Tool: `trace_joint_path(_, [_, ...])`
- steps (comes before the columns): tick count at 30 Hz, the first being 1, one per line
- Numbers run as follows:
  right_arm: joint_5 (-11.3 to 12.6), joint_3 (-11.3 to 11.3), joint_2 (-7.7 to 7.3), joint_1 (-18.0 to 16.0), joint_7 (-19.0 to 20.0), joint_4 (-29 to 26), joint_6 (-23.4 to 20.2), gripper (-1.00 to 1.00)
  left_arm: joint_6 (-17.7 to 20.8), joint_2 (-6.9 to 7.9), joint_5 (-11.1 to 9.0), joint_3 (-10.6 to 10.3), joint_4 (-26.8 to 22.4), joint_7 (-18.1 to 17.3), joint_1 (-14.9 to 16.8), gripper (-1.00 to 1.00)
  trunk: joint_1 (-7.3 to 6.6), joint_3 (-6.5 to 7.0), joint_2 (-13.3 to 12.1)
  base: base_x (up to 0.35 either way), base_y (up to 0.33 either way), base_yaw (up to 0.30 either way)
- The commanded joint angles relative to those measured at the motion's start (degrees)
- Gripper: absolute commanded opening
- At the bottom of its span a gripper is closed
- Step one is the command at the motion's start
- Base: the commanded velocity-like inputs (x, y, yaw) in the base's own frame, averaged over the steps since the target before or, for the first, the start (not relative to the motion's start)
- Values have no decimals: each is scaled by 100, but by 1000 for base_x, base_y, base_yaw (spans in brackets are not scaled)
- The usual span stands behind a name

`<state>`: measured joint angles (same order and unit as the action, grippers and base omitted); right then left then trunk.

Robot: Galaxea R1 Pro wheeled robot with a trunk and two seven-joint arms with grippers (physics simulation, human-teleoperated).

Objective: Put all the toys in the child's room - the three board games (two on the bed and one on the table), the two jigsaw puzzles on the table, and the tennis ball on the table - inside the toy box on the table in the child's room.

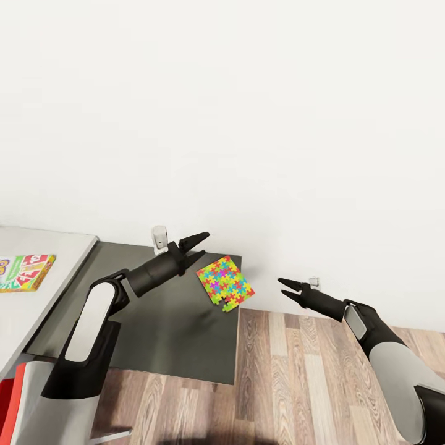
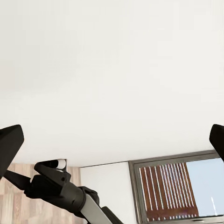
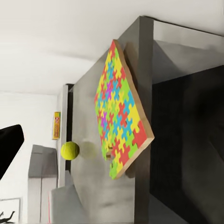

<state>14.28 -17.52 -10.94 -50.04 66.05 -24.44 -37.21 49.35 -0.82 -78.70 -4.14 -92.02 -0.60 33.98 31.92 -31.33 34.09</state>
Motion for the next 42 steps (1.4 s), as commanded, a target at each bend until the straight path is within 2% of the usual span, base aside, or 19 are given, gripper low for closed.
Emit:
trace_joint_path(1, [19, -10, -22, 0, 77, 38, -38, 100, 22, -7, 3, 4, 0, -5, 4, 100, 2, -5, 6, 0, 0, 27])
trace_joint_path(13, [108, -16, -151, 12, 293, 215, -33, 100, 22, -40, 3, -79, 0, 11, 10, 100, 2, 0, 6, 0, 0, 13])
trace_joint_path(18, [222, -20, -260, 17, 325, 249, -36, 100, 22, -54, 3, -119, 0, 111, 11, 100, 2, 0, 6, 0, 0, 3])
trace_joint_path(25, [384, -25, -457, 19, 340, 312, -39, 100, 21, -148, 6, -137, 0, 303, 9, 100, 2, 1, 6, 0, 0, 1])
trace_joint_path(30, [574, -57, -657, 15, 330, 438, -53, 100, 20, -234, 4, -142, 0, 535, 32, 100, 2, 1, 6, 0, 0, 0])
trace_joint_path(38, [696, -81, -714, 8, 235, 497, -101, 100, 22, -293, 4, -146, 0, 895, 68, 100, 2, 1, 6, 0, 0, 0])
trace_joint_path(42, [738, -88, -720, 5, 215, 514, -133, 100, 22, -319, 5, -148, 0, 1208, 98, 100, 2, 1, 6, 0, 0, 0])
